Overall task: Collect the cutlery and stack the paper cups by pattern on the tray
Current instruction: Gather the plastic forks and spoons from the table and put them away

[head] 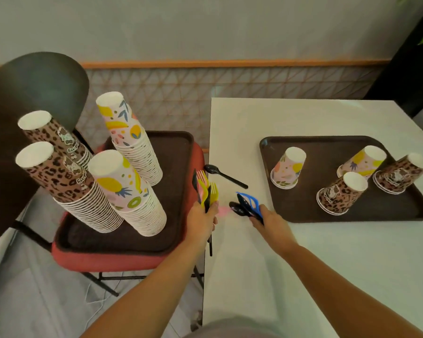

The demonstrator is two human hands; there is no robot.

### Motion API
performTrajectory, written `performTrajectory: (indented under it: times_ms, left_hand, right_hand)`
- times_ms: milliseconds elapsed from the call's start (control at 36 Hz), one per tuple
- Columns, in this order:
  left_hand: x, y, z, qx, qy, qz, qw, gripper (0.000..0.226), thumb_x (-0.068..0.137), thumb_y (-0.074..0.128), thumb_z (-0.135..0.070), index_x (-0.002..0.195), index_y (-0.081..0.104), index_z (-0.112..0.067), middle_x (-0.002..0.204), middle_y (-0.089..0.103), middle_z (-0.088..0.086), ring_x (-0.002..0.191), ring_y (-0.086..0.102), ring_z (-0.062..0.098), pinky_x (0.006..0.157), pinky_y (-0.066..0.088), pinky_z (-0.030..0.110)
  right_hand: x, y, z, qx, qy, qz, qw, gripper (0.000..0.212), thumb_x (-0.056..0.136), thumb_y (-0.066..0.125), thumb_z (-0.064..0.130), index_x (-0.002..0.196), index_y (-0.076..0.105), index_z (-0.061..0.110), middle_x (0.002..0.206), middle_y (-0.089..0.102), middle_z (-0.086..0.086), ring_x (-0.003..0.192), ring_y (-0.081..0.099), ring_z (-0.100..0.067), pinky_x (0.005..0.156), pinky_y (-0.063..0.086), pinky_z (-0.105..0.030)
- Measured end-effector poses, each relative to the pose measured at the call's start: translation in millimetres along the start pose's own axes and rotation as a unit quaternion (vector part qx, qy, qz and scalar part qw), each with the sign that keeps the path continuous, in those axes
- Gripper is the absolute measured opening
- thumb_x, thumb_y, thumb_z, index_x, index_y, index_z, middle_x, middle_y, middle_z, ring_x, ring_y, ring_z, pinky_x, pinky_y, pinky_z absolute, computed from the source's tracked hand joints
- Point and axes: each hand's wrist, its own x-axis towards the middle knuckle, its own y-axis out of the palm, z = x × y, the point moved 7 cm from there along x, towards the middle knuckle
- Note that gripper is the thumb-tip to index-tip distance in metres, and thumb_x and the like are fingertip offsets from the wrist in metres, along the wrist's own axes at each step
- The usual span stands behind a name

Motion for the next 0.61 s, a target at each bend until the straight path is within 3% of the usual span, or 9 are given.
performTrajectory:
  times_ms: [139,167,250,333,389,500,611]
  left_hand:
    - [2,4,-4,-0.028,-0.017,0.036,0.999,0.012,0.095,0.053,-0.02,0.095,0.055,-0.009,0.084,0.065,0.007,0.05,0.059,0.006,0.041,0.037,0.019]
    - [1,6,-5,-0.034,-0.019,0.043,0.998,0.012,0.095,0.052,-0.021,0.097,0.055,-0.009,0.085,0.066,0.007,0.051,0.062,0.005,0.041,0.037,0.018]
    - [0,11,-9,-0.062,-0.021,0.06,0.996,0.015,0.095,0.052,-0.023,0.102,0.056,-0.01,0.089,0.068,0.008,0.057,0.066,0.005,0.041,0.038,0.018]
    - [1,13,-16,-0.073,-0.007,0.071,0.995,0.02,0.095,0.051,-0.024,0.108,0.059,-0.011,0.088,0.069,0.004,0.06,0.067,0.001,0.042,0.041,0.015]
    - [3,11,-20,-0.074,0.001,0.061,0.995,0.023,0.095,0.052,-0.024,0.112,0.06,-0.011,0.091,0.069,0.003,0.065,0.068,0.001,0.05,0.046,0.016]
    - [7,10,-25,-0.07,0.007,0.027,0.997,0.031,0.094,0.055,-0.023,0.121,0.058,-0.008,0.106,0.068,0.012,0.095,0.066,0.023,0.078,0.051,0.03]
    - [9,17,-30,-0.098,-0.01,0.013,0.995,0.035,0.093,0.055,-0.022,0.126,0.051,-0.008,0.114,0.063,0.01,0.1,0.061,0.021,0.078,0.051,0.029]
  right_hand:
    - [4,-1,25,0.114,0.027,-0.024,0.993,0.018,0.098,0.044,0.028,0.097,0.047,0.01,0.083,0.059,-0.002,0.063,0.051,-0.008,0.052,0.034,-0.018]
    - [6,0,34,0.117,0.027,-0.021,0.993,0.018,0.098,0.042,0.028,0.096,0.046,0.011,0.085,0.059,-0.004,0.066,0.053,-0.012,0.054,0.036,-0.018]
    - [13,5,55,0.097,0.031,-0.008,0.995,0.028,0.099,0.039,0.03,0.107,0.048,0.005,0.096,0.063,-0.017,0.086,0.059,-0.03,0.067,0.039,-0.032]
    - [19,9,69,0.074,0.03,0.006,0.997,0.03,0.1,0.035,0.027,0.114,0.044,0.003,0.104,0.061,-0.019,0.089,0.056,-0.031,0.067,0.035,-0.03]
    - [22,10,75,0.079,0.029,0.016,0.996,0.029,0.101,0.033,0.025,0.115,0.043,0.002,0.107,0.06,-0.02,0.092,0.056,-0.031,0.067,0.035,-0.03]
    - [30,13,82,0.09,0.038,0.037,0.995,0.027,0.1,0.034,0.022,0.113,0.042,-0.001,0.107,0.059,-0.024,0.096,0.055,-0.037,0.07,0.039,-0.037]
    - [36,12,85,0.032,0.043,0.044,0.998,0.025,0.099,0.034,0.018,0.118,0.039,0.002,0.105,0.061,-0.02,0.091,0.06,-0.033,0.07,0.044,-0.036]
